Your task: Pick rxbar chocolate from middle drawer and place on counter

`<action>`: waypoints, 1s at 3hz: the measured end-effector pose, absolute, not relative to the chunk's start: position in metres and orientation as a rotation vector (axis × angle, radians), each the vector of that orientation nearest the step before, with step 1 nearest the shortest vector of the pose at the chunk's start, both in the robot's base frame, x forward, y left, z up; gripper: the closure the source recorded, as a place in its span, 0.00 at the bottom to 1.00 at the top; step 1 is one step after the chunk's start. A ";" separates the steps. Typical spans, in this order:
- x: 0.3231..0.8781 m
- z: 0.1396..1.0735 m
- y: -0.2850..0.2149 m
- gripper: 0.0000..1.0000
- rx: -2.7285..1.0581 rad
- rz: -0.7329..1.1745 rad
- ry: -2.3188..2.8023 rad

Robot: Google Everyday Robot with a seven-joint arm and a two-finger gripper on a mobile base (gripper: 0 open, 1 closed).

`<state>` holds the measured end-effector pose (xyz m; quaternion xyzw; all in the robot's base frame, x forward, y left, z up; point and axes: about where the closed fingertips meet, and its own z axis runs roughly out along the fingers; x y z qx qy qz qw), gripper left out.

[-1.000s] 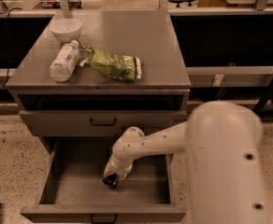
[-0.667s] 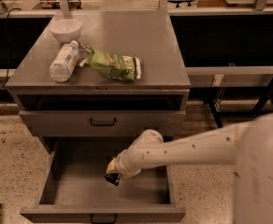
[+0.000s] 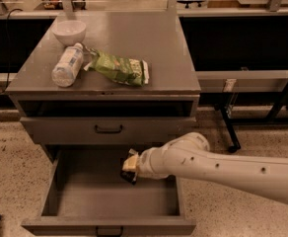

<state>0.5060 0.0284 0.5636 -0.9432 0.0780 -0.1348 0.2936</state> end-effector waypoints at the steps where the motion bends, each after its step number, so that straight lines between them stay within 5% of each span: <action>1: 0.513 0.617 0.009 1.00 -2.418 -0.329 0.258; 3: 0.555 0.766 -0.039 1.00 -2.379 -0.429 0.015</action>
Offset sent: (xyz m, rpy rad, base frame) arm 0.0454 -0.1086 0.2267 0.0403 -0.1123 0.3285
